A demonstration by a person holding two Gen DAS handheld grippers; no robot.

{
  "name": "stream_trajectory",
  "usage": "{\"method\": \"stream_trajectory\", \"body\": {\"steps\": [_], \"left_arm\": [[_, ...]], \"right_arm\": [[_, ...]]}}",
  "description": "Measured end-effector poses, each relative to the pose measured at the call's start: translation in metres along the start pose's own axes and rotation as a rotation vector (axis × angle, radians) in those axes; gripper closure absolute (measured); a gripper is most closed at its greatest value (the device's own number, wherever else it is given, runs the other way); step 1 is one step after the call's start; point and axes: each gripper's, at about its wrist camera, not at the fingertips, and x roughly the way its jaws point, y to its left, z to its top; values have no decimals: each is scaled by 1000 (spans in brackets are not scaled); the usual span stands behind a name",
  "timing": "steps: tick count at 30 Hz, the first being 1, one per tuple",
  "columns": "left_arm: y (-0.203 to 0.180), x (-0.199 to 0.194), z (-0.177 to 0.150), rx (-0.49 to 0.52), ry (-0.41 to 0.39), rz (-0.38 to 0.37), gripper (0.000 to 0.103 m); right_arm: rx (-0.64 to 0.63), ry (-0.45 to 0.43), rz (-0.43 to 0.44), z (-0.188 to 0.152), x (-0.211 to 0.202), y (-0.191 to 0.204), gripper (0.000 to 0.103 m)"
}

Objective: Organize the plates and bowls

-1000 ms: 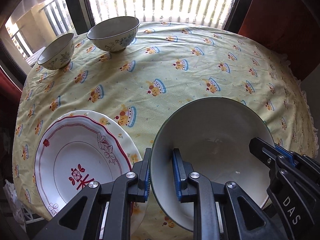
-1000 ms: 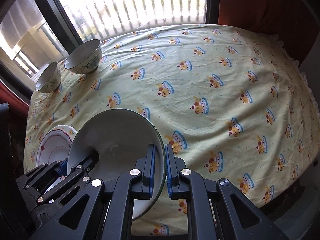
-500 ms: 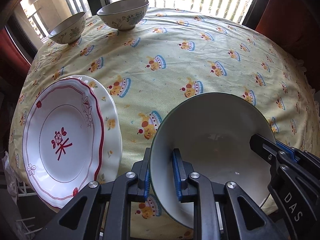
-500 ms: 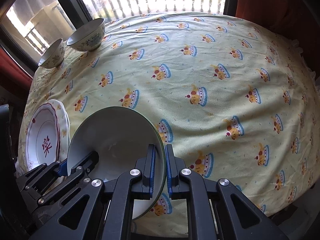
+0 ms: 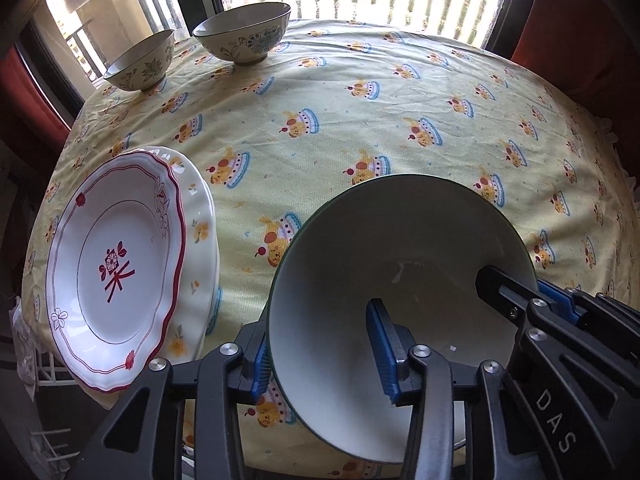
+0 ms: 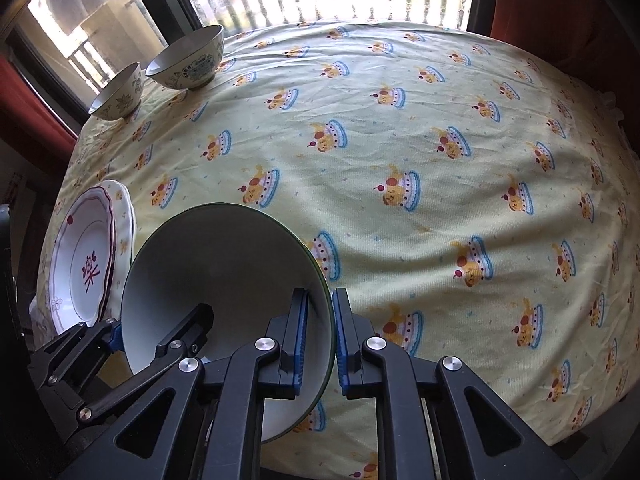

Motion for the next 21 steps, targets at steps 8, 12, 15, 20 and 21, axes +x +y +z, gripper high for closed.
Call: {"method": "stream_trajectory", "body": {"steps": [8, 12, 15, 20, 21], "left_arm": [[7, -19, 2, -13, -60, -13, 24], [12, -22, 5, -13, -76, -36, 21], [19, -23, 10, -1, -87, -58, 21], [36, -27, 22, 14, -105, -60, 21], [41, -28, 25, 18, -110, -62, 21]], "right_arm": [[-20, -62, 14, 5, -14, 4, 29], [-55, -86, 10, 10, -21, 13, 23], [-62, -100, -5, 13, -24, 20, 22], [-50, -112, -24, 22, -27, 36, 22], [-45, -115, -24, 24, -28, 40, 22]]}}
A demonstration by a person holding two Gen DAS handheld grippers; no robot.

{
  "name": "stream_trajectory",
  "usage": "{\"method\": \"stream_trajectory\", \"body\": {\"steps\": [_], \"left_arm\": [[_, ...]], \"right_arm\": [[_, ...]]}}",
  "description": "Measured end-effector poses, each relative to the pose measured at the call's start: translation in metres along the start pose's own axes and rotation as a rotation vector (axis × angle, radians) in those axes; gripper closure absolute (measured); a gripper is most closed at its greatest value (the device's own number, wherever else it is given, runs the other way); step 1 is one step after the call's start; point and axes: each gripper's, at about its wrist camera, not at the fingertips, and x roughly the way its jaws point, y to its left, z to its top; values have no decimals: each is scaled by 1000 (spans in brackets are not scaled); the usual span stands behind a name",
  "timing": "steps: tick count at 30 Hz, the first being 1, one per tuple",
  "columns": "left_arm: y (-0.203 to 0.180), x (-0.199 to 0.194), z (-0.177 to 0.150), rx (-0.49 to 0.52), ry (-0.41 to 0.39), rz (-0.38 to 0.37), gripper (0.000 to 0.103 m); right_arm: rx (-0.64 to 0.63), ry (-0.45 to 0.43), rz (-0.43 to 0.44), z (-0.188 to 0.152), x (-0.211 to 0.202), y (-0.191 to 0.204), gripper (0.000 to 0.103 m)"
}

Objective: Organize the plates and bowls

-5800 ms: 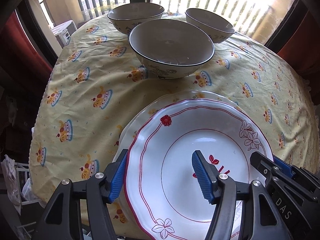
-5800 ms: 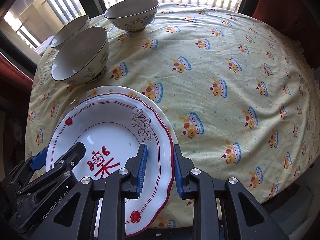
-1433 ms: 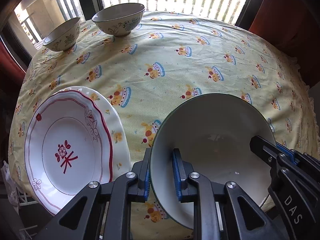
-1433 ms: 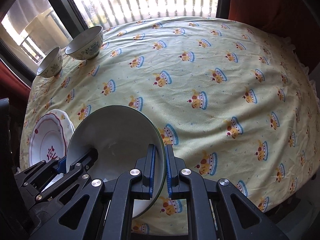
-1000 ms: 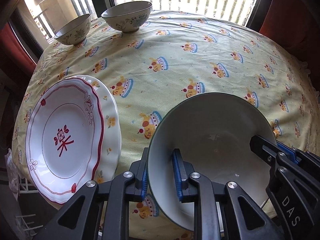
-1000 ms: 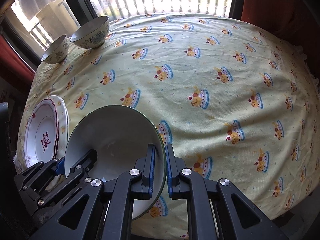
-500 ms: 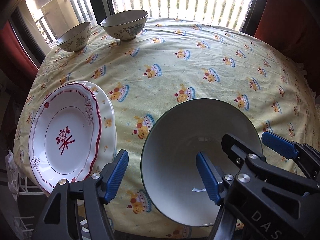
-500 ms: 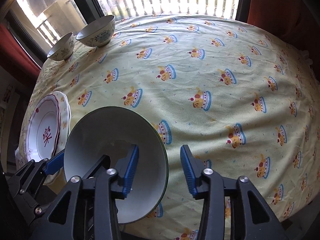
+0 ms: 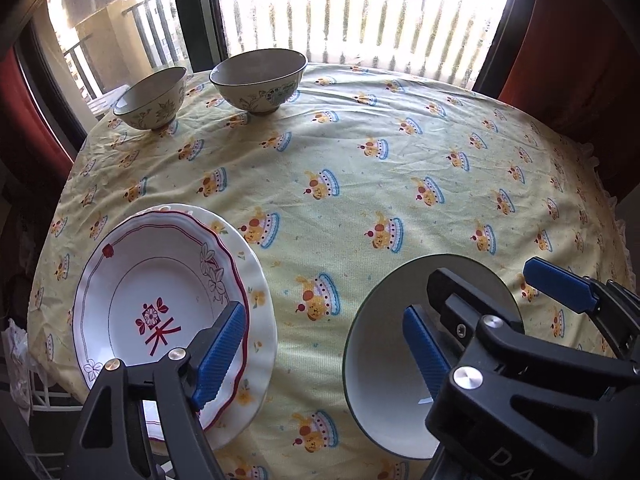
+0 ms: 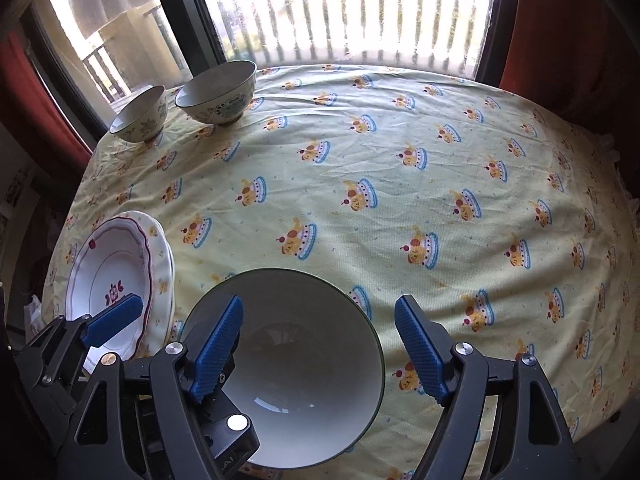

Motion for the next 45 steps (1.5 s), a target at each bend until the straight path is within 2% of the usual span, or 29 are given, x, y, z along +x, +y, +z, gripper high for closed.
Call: {"method": "stream_trajectory", "body": {"steps": [9, 18, 24, 26, 30, 37, 45], "left_arm": [[47, -10, 34, 57, -45, 3, 21], [97, -13, 69, 78, -83, -25, 21], [135, -6, 89, 62, -99, -35, 22], [148, -5, 98, 58, -111, -30, 23], [174, 2, 114, 66, -129, -4, 24], [216, 22, 142, 60, -134, -12, 27], [252, 48, 178, 55, -154, 4, 27]], "right_arm": [[37, -55, -53, 29, -6, 46, 22], [107, -102, -46, 64, -3, 93, 22], [74, -107, -92, 89, 4, 130, 22], [91, -120, -93, 97, 8, 140, 22], [160, -137, -36, 112, 20, 156, 22], [140, -163, -70, 143, 43, 198, 22], [120, -166, -94, 181, 74, 229, 22]]}}
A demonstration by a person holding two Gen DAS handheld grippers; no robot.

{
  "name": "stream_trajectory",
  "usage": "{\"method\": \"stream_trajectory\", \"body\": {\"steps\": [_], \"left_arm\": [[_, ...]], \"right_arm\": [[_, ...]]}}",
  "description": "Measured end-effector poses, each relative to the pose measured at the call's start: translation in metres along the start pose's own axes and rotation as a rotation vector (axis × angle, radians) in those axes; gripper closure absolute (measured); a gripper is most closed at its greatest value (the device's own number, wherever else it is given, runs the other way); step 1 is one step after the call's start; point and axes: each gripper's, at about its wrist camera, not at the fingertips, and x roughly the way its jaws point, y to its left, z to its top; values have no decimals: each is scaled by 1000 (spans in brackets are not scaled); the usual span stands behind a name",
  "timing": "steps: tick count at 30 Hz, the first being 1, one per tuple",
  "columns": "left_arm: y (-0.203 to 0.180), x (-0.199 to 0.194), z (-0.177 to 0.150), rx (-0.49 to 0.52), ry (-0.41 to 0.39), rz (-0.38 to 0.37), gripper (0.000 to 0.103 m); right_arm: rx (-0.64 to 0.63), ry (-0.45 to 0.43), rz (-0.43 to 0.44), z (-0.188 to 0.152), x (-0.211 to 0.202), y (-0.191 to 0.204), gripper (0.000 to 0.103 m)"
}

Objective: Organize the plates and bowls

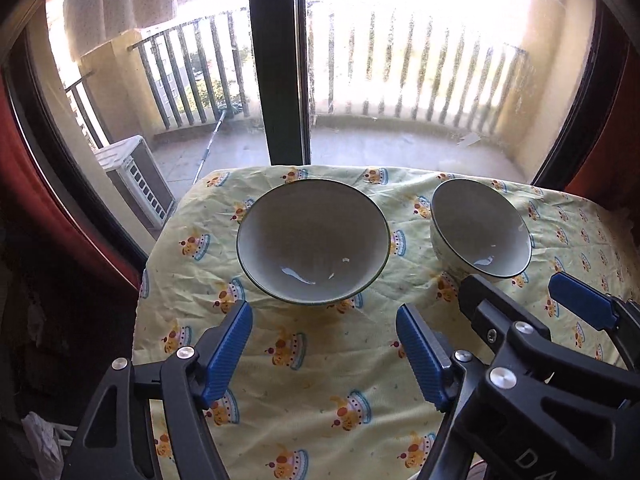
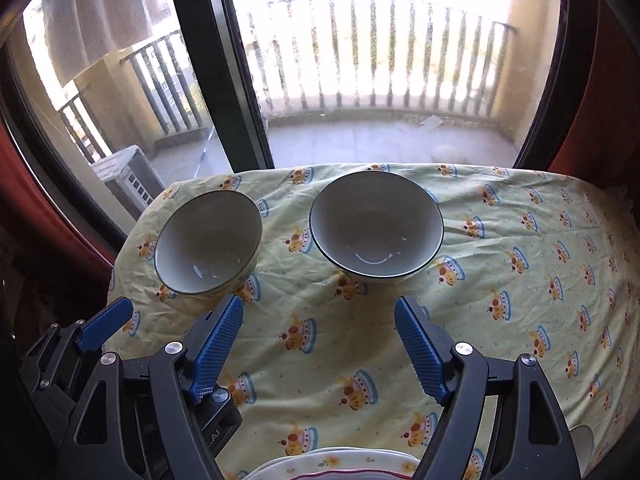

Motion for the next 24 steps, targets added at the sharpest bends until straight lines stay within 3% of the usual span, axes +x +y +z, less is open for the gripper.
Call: {"method": "stream_trajectory", "body": {"steps": [6, 12, 17, 24], "left_arm": [[29, 31, 23, -2, 12, 21, 27], [40, 63, 36, 13, 39, 1, 38], [43, 82, 43, -7, 62, -24, 47], [48, 97, 47, -27, 78, -21, 58]], "right_arm": [[-8, 7, 15, 22, 31, 28, 26], [7, 28, 29, 39, 65, 51, 43], [30, 53, 28, 49, 93, 56, 45], [56, 71, 1, 57, 116, 54, 59]]}}
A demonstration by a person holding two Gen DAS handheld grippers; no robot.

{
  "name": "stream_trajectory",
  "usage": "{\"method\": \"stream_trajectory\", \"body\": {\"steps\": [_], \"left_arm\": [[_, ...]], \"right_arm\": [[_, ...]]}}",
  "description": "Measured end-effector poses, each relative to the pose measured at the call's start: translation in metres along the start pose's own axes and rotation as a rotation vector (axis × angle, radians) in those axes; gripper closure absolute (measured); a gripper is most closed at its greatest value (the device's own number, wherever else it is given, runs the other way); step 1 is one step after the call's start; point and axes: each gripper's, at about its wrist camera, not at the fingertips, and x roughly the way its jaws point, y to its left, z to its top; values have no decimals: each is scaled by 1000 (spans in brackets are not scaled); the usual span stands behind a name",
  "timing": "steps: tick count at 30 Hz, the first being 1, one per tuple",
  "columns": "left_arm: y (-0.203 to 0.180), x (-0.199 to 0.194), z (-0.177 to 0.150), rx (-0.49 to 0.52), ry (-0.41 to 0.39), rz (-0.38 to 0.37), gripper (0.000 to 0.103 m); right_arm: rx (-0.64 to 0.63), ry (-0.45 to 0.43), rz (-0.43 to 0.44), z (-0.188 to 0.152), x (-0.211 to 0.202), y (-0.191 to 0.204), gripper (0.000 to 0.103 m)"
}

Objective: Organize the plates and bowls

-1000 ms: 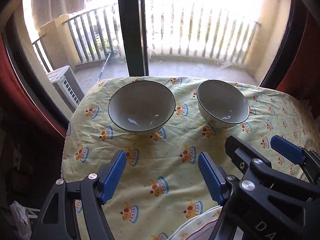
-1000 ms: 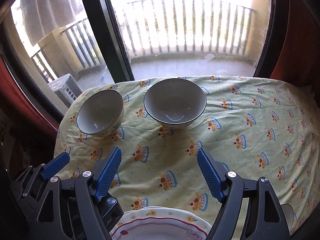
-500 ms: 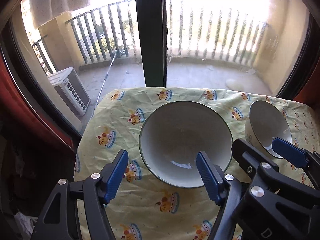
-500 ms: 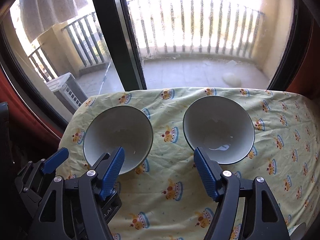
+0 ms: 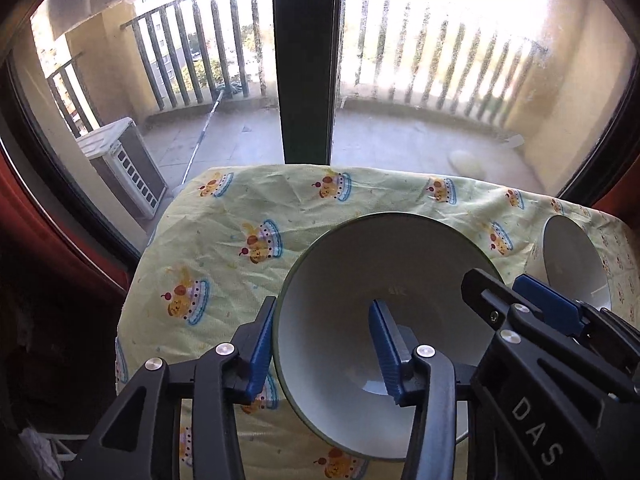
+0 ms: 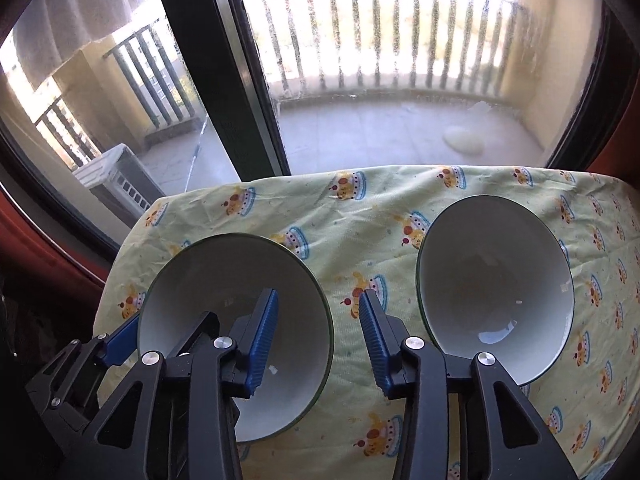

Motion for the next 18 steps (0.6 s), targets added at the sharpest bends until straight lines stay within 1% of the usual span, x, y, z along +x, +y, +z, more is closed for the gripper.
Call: {"method": "stream_trajectory", "body": {"steps": [1, 3, 7, 8, 9, 14, 18], "left_arm": [[1, 2, 0, -4, 8, 2, 62], [2, 7, 1, -4, 13, 12, 66], [0, 10, 1, 17, 1, 47, 76], [1, 11, 2, 18, -3, 58, 80], [3, 11, 2, 15, -6, 64, 82], [6, 12, 3, -5, 15, 52, 82], [6, 10, -1, -18, 43, 43, 82]], "right_arm": [[2, 3, -1, 1, 3, -1, 61], [5, 18, 6, 2, 9, -1, 72], [13, 32, 13, 3, 18, 0, 80], [11, 33, 10, 3, 19, 1, 81], [5, 31, 5, 2, 19, 2, 81], [-20, 28, 22, 3, 19, 2, 83], [-12, 36, 27, 1, 15, 1, 83]]}}
